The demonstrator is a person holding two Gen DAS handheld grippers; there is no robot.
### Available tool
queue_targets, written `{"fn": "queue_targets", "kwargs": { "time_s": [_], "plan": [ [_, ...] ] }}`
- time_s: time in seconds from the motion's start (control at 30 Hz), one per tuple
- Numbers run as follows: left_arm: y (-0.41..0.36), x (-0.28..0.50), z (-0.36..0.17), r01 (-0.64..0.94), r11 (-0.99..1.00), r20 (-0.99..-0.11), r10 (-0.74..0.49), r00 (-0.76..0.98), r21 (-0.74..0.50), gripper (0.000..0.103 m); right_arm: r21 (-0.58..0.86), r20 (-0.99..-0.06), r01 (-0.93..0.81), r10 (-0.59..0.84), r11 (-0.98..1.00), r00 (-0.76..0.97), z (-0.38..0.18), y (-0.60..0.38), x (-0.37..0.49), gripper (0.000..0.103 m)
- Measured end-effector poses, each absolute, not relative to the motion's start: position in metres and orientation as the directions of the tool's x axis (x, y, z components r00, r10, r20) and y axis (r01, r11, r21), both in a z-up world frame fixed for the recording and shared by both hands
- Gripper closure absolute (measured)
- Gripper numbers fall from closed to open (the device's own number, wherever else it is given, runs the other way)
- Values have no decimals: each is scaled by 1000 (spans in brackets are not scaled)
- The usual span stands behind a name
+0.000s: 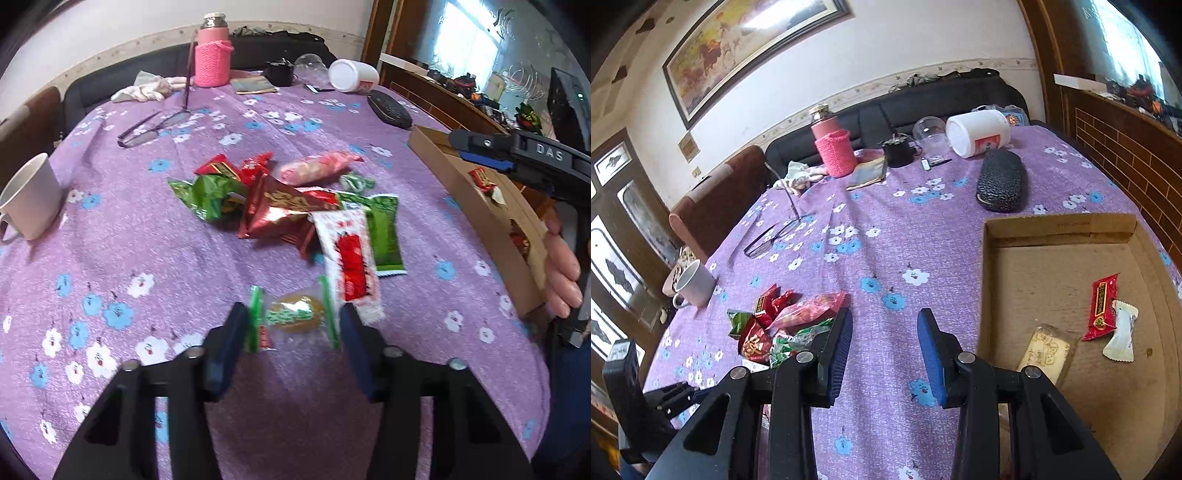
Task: Organize snacks
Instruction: 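Grasp the green-striped candy with the left tool while the right tool grasps the green snack bag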
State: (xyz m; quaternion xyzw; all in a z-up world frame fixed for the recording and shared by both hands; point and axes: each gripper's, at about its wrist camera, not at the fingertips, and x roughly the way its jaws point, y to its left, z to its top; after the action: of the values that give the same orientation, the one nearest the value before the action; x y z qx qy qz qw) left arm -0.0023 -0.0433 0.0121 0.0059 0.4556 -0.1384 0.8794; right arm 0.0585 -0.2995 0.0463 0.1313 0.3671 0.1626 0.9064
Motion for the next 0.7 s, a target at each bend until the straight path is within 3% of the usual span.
{"fn": "queue_targets", "kwargs": {
  "time_s": [0.37, 0.5, 0.7],
  "plan": [
    [-28, 10, 14, 195, 967, -763, -248, 597, -162, 64, 376, -641, -309, 486, 874, 594, 40, -268, 56, 64],
    [-17, 13, 17, 148, 973, -754, -229, 616, -175, 70, 379, -657, -389, 540, 840, 526, 35, -237, 47, 63],
    [-17, 13, 16, 138, 980, -758, -198, 622, -144, 67, 332, -705, -438, 528, 835, 474, 21, -204, 39, 63]
  ]
}}
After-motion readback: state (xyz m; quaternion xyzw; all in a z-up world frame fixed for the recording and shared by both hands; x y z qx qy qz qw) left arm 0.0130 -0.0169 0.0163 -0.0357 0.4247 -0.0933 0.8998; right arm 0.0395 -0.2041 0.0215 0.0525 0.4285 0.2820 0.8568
